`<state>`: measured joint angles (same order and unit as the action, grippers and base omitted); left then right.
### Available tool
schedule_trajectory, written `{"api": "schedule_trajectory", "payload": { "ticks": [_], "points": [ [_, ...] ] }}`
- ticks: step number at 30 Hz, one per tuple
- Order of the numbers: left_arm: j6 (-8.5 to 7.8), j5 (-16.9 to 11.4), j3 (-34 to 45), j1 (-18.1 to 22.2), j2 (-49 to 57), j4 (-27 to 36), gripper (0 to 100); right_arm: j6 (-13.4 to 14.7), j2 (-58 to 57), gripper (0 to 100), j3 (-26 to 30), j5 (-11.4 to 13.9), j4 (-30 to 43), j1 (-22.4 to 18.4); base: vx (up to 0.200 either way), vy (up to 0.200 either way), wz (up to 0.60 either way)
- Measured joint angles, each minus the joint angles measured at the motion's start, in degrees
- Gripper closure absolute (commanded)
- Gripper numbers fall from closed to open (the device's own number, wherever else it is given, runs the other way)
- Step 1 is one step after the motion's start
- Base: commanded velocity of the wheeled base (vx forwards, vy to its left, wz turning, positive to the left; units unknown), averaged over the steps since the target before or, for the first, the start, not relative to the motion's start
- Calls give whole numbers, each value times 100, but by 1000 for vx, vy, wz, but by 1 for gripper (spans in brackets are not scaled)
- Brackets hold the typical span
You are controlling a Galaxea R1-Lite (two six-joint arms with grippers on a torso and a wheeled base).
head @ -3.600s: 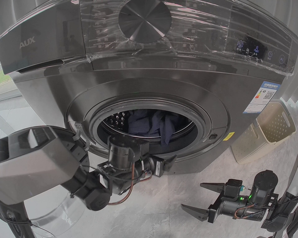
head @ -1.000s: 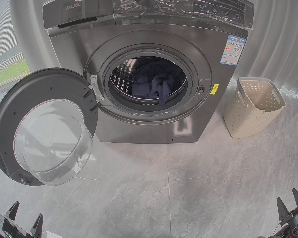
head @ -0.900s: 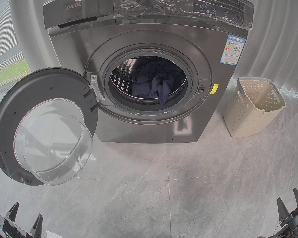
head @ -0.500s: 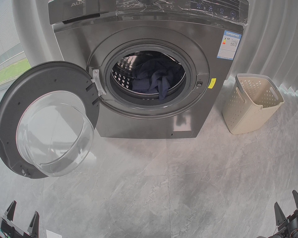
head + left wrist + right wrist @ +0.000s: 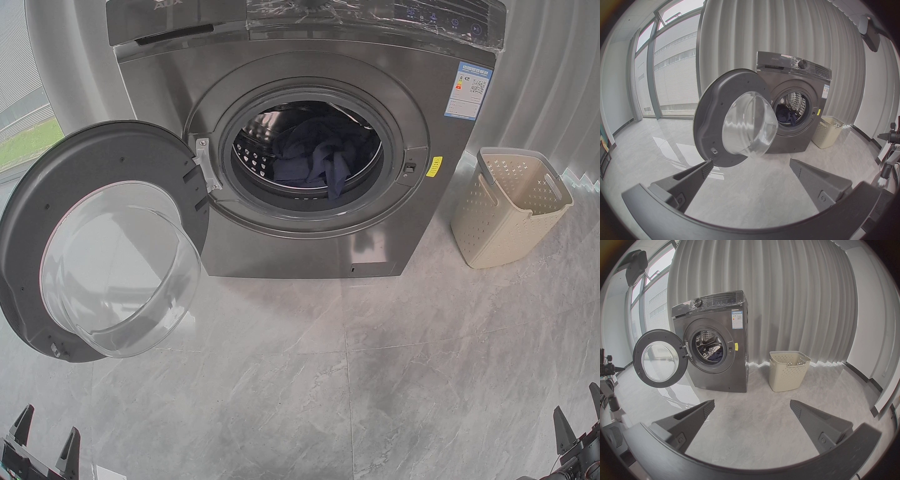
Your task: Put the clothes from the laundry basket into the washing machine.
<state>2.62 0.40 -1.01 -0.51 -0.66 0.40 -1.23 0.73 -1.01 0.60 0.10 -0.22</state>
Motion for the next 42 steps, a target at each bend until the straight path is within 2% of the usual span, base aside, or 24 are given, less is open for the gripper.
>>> {"api": "schedule_trajectory", "payload": {
  "ticks": [21, 26, 32, 35, 39, 42],
  "points": [
    [-6, 11, 0, 5, -5, 0, 0, 1, 1, 0, 0, 0, -2, 4, 0, 200, 0],
    [-22, 33, 0, 10, -9, -13, 0, 1, 4, 0, 0, 0, 1, 4, 0, 0, 0],
    [-121, 41, 0, 21, -9, -24, 0, 4, 4, 0, 0, 2, 0, 4, 0, 0, 0],
    [-101, 46, -52, 30, -9, -146, 0, 1, 4, 0, 0, 2, -2, 4, 0, 0, 0],
    [-51, -35, -573, 11, -96, -102, 0, 4, 6, 0, 0, -2, -2, 11, 0, 0, 0],
    [-33, -232, -1089, -59, -407, -48, 0, 4, 6, 0, 0, 0, -2, 1, 0, 0, 0]
  ]
}}
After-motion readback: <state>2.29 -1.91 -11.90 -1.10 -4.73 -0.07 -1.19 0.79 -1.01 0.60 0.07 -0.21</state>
